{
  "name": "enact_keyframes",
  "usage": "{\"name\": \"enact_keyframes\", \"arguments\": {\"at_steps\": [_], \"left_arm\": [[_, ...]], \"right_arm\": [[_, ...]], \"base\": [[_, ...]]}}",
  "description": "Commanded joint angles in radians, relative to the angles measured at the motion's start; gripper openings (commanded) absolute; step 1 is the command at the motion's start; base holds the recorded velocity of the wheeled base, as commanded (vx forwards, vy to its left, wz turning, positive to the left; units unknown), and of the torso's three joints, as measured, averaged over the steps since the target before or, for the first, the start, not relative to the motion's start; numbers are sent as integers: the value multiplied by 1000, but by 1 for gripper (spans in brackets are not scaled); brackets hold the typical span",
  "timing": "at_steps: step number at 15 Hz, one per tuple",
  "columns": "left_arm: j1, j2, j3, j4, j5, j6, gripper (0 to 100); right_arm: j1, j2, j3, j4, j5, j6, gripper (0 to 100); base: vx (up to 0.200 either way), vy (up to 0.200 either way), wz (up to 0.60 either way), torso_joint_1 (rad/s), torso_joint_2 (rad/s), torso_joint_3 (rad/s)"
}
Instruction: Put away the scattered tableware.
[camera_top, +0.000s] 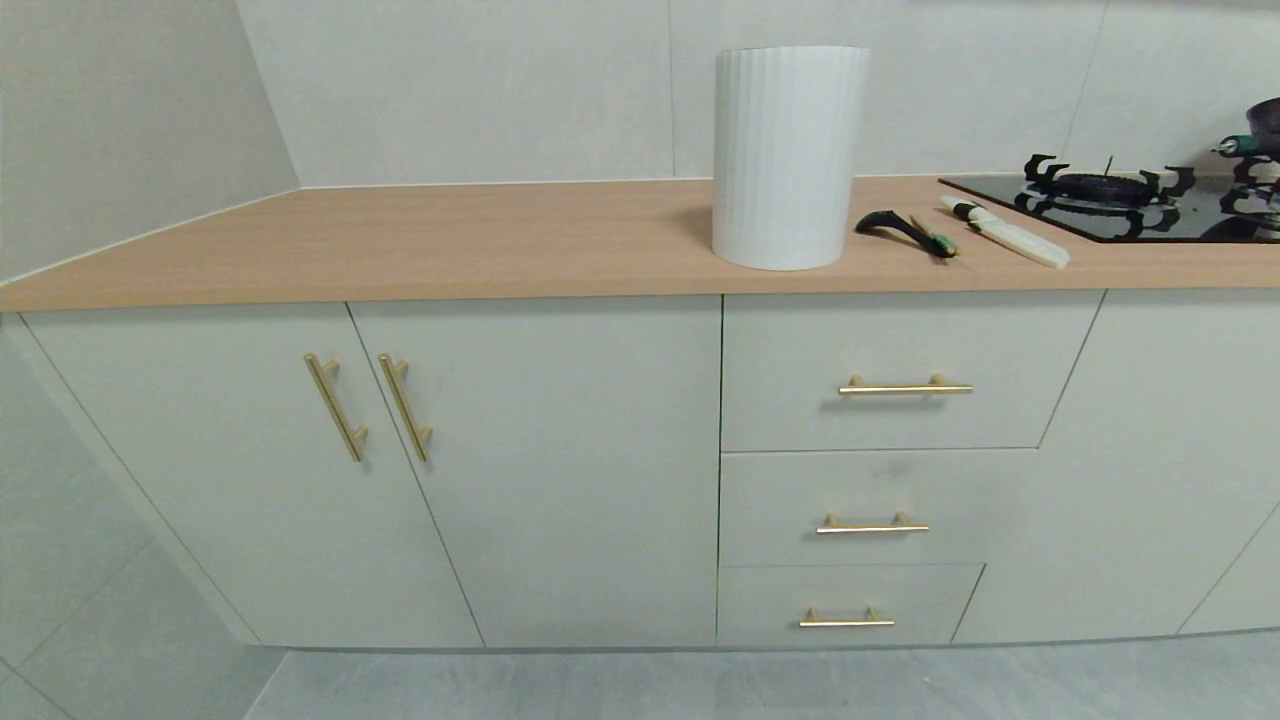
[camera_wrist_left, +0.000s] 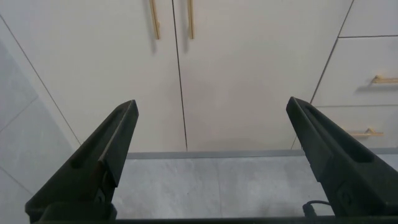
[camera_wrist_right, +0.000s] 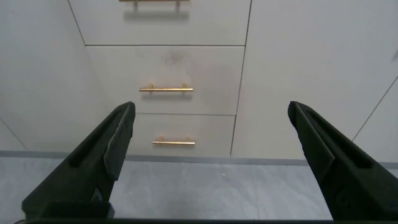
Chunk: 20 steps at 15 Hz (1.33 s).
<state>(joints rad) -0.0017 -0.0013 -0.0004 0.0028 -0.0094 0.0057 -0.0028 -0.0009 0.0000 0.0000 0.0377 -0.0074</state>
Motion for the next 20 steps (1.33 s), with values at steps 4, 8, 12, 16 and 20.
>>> {"name": "enact_keyframes", "arguments": {"at_steps": [4, 8, 12, 16, 20], "left_arm": [[0, 1, 0, 0, 0, 0, 100], [0, 1, -1, 0, 0, 0, 100], [0, 1, -1, 0, 0, 0, 100], [0, 1, -1, 0, 0, 0, 100], [0, 1, -1, 0, 0, 0, 100]], "right_arm": [[27, 104, -199, 14, 33, 40, 100], [116, 550, -334, 21, 134, 32, 100], [195, 1036, -479, -2, 140, 32, 100], [207, 1432, -624, -129, 140, 34, 100], [207, 1733, -770, -207, 128, 32, 100]], "base": [[0, 0, 0, 0, 0, 0], [0, 0, 0, 0, 0, 0], [0, 0, 0, 0, 0, 0], [0, 0, 0, 0, 0, 0], [0, 0, 0, 0, 0, 0]]}}
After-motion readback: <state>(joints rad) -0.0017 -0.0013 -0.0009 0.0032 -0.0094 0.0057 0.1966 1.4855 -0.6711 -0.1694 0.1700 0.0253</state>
